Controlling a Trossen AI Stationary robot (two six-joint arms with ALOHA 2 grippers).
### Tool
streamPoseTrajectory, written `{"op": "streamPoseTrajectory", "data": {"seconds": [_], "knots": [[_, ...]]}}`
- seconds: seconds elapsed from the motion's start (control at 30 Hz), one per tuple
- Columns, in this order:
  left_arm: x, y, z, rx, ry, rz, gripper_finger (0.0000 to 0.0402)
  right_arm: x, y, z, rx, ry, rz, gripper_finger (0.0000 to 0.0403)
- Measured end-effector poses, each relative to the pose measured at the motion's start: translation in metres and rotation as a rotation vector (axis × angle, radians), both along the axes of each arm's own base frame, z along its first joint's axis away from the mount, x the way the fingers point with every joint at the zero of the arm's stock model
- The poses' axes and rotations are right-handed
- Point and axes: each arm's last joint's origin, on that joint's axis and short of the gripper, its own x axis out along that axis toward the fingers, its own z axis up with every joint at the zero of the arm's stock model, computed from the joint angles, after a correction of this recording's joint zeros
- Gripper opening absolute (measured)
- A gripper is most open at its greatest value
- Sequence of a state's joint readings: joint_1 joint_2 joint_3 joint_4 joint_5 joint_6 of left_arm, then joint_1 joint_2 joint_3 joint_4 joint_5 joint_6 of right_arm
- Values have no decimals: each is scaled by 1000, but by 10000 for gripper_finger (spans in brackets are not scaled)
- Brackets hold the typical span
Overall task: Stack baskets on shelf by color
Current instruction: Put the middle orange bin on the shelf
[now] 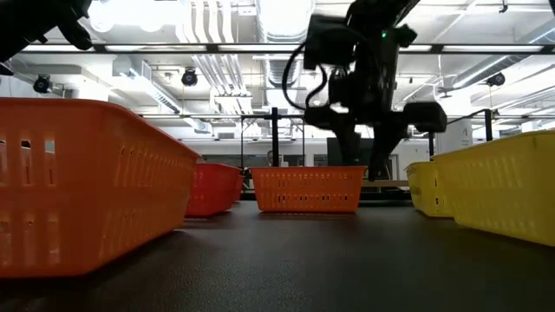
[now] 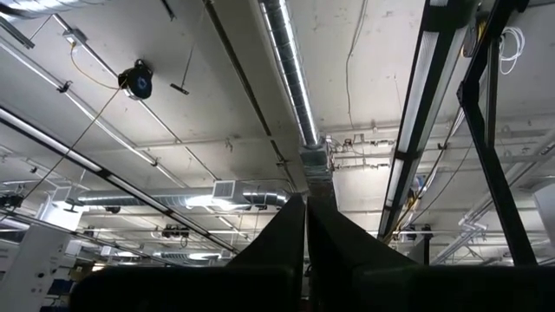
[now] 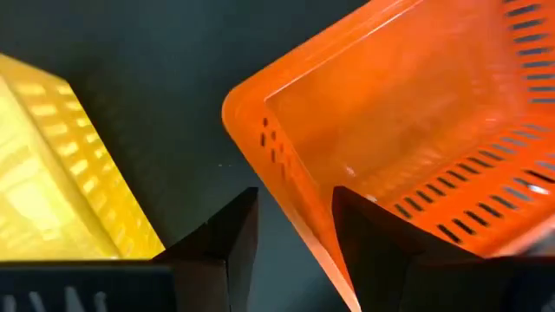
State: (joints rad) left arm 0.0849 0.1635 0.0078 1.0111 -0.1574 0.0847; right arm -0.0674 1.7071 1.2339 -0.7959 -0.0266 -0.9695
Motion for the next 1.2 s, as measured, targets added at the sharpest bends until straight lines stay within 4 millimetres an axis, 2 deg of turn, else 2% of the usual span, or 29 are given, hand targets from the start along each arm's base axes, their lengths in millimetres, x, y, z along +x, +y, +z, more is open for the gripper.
{"op": "streamPoseTrajectory", "data": {"seconds": [0.13, 0.33, 0.5, 0.63, 0.8, 1.0, 1.1, 1.2], "knots": [[1, 0, 0, 0, 5, 0, 0, 2, 0, -9, 0, 25, 14, 102], [1, 0, 0, 8, 7, 10, 0, 2, 3, -8, 4, 25, 20, 17], [-1, 0, 1, 22, -8, 27, 0, 3, 13, 2, 10, 6, 7, 9], [-1, 0, 1, 22, -9, 27, 0, 3, 27, 21, 27, -7, -40, 9], [-3, 0, 3, 22, -41, 30, 0, 1, 40, 52, 76, -5, -240, 9], [-9, -1, 7, 27, -114, 32, 0, -14, 45, 85, 121, 85, -611, 9], [-10, -1, 8, 26, -124, 30, 0, -24, 36, 98, 96, 89, -764, 8], [-8, -1, 7, 21, -109, 24, 0, -29, 13, 105, 8, -3, -876, 8]]}}
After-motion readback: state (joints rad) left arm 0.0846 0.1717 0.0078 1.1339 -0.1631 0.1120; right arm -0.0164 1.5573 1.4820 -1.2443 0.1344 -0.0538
